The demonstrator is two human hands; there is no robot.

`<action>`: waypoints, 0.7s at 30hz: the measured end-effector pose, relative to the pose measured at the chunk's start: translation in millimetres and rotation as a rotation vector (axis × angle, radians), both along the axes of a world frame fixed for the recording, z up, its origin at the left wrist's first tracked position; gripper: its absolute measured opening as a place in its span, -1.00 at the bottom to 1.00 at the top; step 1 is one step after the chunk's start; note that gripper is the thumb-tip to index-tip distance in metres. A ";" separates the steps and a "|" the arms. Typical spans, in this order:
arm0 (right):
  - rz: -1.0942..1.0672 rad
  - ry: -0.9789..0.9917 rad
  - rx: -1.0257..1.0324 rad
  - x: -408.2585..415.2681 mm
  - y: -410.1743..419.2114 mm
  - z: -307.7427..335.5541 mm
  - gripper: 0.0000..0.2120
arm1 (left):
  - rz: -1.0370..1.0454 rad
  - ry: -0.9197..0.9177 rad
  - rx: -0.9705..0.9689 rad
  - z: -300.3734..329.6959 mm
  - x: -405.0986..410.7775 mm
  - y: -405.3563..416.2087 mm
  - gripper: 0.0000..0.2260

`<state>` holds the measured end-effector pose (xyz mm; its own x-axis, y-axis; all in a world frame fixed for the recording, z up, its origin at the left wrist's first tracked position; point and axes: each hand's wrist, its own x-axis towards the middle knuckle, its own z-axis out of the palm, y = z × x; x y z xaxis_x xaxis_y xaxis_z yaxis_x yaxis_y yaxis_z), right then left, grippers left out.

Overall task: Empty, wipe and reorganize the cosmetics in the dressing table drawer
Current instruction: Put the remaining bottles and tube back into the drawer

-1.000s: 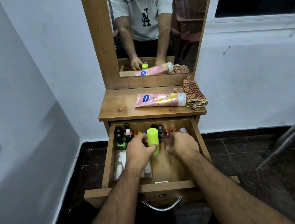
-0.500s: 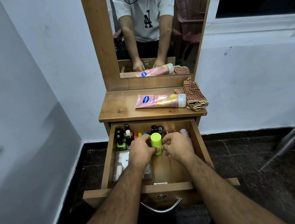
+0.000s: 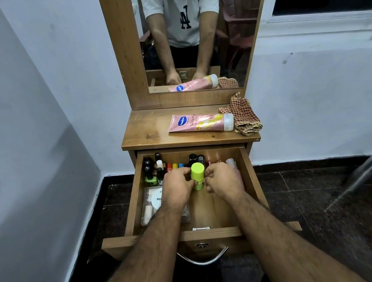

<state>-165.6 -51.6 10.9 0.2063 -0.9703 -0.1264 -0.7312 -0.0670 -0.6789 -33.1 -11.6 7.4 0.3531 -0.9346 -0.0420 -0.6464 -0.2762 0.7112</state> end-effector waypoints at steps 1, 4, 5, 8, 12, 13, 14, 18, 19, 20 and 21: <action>0.002 0.003 -0.005 0.2 0.1 -0.3 -0.91 | 0.007 -0.011 0.002 -0.4 0.2 0.3 -0.61; 0.012 0.030 -0.019 1.5 0.9 0.2 -0.92 | 0.010 -0.041 0.020 -1.4 0.4 0.5 -0.63; 0.017 0.041 -0.024 2.0 0.7 -0.3 -0.92 | 0.010 -0.049 0.026 -1.7 0.5 0.2 -0.65; 0.015 0.050 -0.033 2.1 0.7 0.7 -0.91 | 0.008 -0.057 0.033 -1.6 0.7 -0.4 -0.67; 0.010 0.033 -0.020 2.8 -1.3 -1.9 -0.92 | 0.004 -0.056 0.033 -1.9 0.5 -0.9 -0.67; 0.008 0.036 -0.017 3.2 -1.0 -1.4 -0.92 | 0.001 -0.056 0.031 -1.6 0.5 -1.0 -0.67; 0.007 0.041 -0.019 3.4 -1.2 -1.8 -0.92 | -0.003 -0.056 0.030 -1.5 0.5 -1.1 -0.67; -0.002 0.023 -0.007 1.6 -1.0 -3.6 -0.92 | 0.000 -0.043 0.031 -1.5 0.8 0.0 -0.65; -0.018 0.010 0.003 0.2 -1.3 -4.3 -0.91 | 0.010 -0.034 0.026 -1.6 1.0 0.5 -0.65; -0.046 -0.025 0.006 -1.9 -2.0 -5.2 -0.91 | 0.028 -0.021 0.016 -1.9 1.7 0.7 -0.67; -0.086 -0.066 0.003 -4.7 -2.6 -4.6 -0.90 | 0.060 0.007 -0.009 -1.6 2.8 1.6 -0.69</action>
